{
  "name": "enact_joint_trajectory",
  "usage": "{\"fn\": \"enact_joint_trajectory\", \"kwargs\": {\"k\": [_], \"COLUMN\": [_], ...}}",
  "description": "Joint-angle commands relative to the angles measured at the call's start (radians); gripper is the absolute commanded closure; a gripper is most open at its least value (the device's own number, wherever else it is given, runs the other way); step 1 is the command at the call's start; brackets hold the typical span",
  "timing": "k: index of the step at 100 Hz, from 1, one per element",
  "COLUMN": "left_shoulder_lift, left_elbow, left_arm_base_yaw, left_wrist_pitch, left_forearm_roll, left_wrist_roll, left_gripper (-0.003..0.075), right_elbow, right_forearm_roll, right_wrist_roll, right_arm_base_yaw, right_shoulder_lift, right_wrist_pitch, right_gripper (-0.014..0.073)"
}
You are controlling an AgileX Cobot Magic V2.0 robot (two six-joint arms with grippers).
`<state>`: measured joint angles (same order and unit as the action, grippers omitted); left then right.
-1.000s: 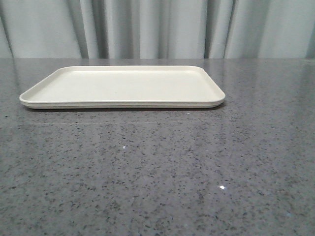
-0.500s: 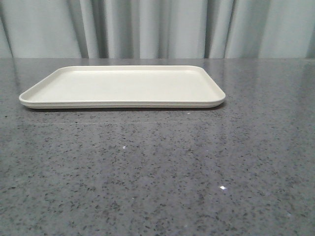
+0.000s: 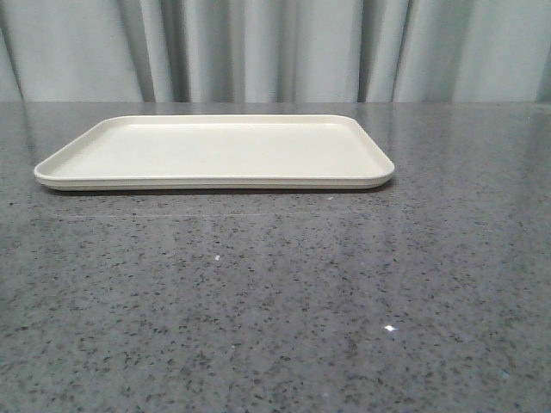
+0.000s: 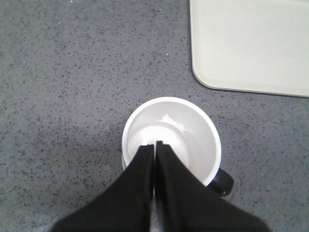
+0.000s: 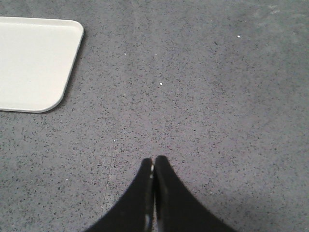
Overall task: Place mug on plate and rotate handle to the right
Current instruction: 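Close the left gripper on the mug rim and lift the mug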
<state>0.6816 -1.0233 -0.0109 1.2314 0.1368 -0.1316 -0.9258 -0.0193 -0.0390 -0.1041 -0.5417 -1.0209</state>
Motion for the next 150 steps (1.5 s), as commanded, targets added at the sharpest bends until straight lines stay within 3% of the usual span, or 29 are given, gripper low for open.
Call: {"fn": "enact_joint_trajectory", "kwargs": {"k": [1, 7, 17, 24, 31, 58, 150], "left_shoulder_lift": [0.009, 0.009, 0.009, 0.009, 0.009, 0.034, 0.428], "left_elbow": [-0.033, -0.033, -0.033, -0.033, -0.033, -0.031, -0.03], "left_arm_base_yaw": [-0.001, -0.001, -0.001, -0.001, -0.001, -0.001, -0.001], "left_wrist_pitch": [-0.062, -0.062, -0.062, -0.062, -0.062, -0.047, 0.032], "left_forearm_roll": [0.027, 0.028, 0.028, 0.028, 0.028, 0.028, -0.016], "left_wrist_roll": [0.056, 0.056, 0.056, 0.056, 0.056, 0.054, 0.118], "left_gripper": [0.0622, 0.0525, 0.0287, 0.0149, 0.008, 0.0082, 0.0082], "right_elbow": [-0.032, -0.032, -0.032, -0.032, -0.032, -0.032, -0.032], "right_forearm_roll": [0.004, 0.004, 0.004, 0.004, 0.004, 0.004, 0.004], "right_wrist_roll": [0.006, 0.006, 0.006, 0.006, 0.006, 0.006, 0.006], "right_arm_base_yaw": [0.0, 0.0, 0.0, 0.0, 0.0, 0.0, 0.0], "right_shoulder_lift": [-0.015, -0.015, -0.015, -0.015, -0.015, -0.015, -0.015], "right_wrist_pitch": [0.073, 0.074, 0.074, 0.075, 0.075, 0.08, 0.085], "right_gripper": [0.049, 0.0379, 0.0165, 0.007, 0.0036, 0.0042, 0.0042]}}
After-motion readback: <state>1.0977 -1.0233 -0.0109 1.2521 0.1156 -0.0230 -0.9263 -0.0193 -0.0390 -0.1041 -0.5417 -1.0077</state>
